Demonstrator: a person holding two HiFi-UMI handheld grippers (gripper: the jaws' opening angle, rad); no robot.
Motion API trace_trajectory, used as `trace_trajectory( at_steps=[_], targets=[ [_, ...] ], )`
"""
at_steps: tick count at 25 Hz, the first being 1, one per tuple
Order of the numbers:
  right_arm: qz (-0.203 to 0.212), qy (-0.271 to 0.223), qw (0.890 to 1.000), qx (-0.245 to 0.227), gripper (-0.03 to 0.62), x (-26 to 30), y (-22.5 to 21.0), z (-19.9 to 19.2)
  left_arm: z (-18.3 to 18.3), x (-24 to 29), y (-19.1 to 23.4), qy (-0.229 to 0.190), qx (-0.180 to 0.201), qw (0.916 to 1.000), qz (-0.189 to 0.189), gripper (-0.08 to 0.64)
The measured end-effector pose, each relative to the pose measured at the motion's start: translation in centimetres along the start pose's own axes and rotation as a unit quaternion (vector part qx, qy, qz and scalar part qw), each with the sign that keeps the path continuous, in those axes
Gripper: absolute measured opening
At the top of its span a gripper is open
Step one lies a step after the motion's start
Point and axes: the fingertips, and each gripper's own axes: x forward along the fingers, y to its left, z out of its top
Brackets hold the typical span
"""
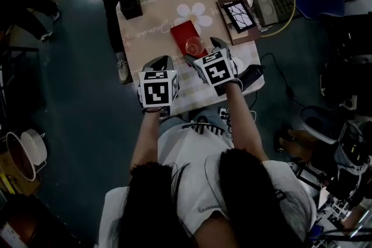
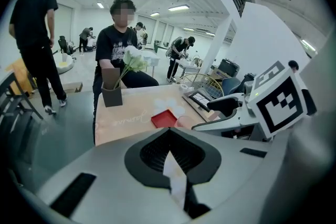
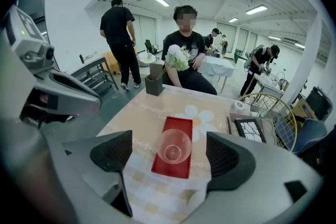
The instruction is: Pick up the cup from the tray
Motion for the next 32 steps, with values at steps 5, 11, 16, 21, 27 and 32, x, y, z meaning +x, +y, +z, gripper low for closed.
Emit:
trace_trajectory(
  at_steps=[5,11,16,21,27,32],
  targets=[
    [0.026,0.039,0.999,-0.005,0.425,3.2,-0.1,-0.6,0.6,1.3,1.1,0.012,-0.010,0.9999,0.005,0.003],
    [0.044,0.076,0.996,-0.018,0.425,6.4,0.0,-1.2,0.2,2.3,3.1,0.029,-0.033,0.9988,0.021,0.003],
    [0.053,0.108,0.992,-0.035,0.425,8.0,-0.2,-2.4,-0.4,3.3,3.2,0.044,-0.040,0.9980,0.023,0.003],
    [0.057,0.125,0.990,-0.023,0.425,8.7,-0.5,-3.4,-0.2,4.0,2.8,0.049,-0.040,0.9979,0.018,0.003],
    [0.049,0.150,0.987,-0.039,0.420,9.7,-1.0,-4.3,-0.3,4.8,2.1,0.058,-0.038,0.9975,0.016,0.003],
    [0.058,0.150,0.987,-0.022,0.402,9.8,-1.0,-4.3,-0.1,5.2,2.1,0.059,-0.042,0.9972,0.018,0.003]
  ],
)
